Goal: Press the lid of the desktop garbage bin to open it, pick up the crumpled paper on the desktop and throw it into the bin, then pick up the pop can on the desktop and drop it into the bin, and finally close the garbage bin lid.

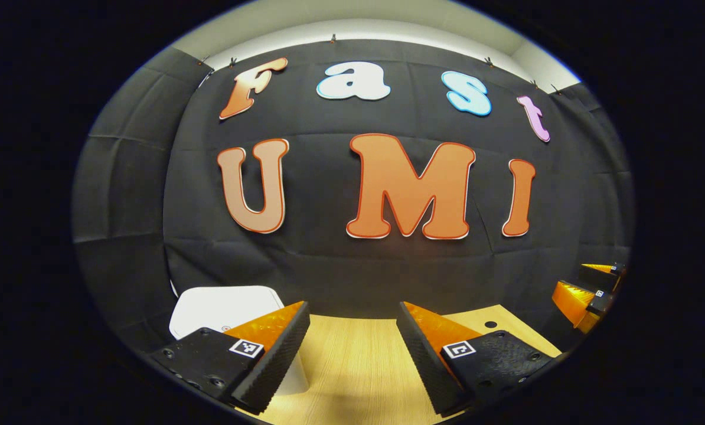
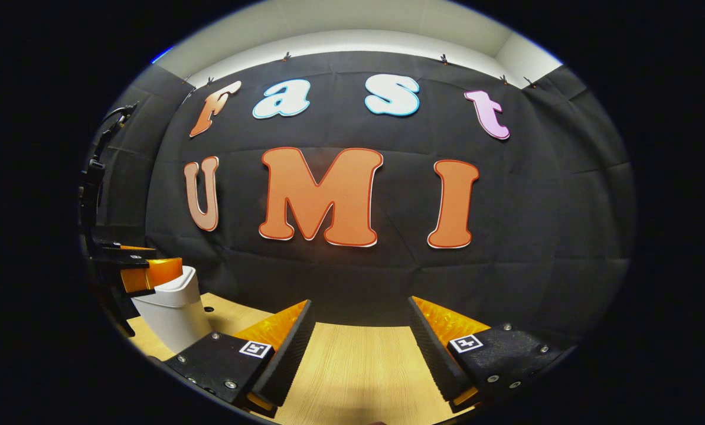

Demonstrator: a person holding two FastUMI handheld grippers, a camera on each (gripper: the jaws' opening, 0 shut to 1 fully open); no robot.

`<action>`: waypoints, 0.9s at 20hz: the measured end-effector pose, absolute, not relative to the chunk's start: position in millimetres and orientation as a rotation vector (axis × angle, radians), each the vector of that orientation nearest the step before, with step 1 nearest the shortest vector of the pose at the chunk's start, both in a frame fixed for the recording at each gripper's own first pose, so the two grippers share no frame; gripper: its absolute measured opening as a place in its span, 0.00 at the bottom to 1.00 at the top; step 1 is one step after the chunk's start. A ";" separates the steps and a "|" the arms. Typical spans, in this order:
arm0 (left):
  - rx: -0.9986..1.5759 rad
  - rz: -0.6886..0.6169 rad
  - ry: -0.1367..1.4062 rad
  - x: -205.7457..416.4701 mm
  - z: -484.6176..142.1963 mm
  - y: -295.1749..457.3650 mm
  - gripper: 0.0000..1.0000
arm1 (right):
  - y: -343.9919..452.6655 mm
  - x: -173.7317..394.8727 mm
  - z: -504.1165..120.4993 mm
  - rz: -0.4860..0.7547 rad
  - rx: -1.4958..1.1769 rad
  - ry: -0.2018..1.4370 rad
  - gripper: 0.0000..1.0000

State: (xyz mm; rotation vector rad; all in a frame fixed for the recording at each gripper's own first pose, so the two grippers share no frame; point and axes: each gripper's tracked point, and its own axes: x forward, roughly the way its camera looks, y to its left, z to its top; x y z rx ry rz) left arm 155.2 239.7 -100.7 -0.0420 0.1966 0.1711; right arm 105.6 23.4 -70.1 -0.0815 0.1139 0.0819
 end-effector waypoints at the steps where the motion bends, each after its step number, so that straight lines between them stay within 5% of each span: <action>1: -0.034 0.178 0.182 154.3 -99.2 239.2 0.94 | 24.9 104.1 -71.1 0.085 -0.075 0.117 0.93; 18: -0.026 0.159 0.109 157.7 -95.4 219.1 0.94 | 22.2 96.2 -83.8 0.064 -0.064 0.151 0.93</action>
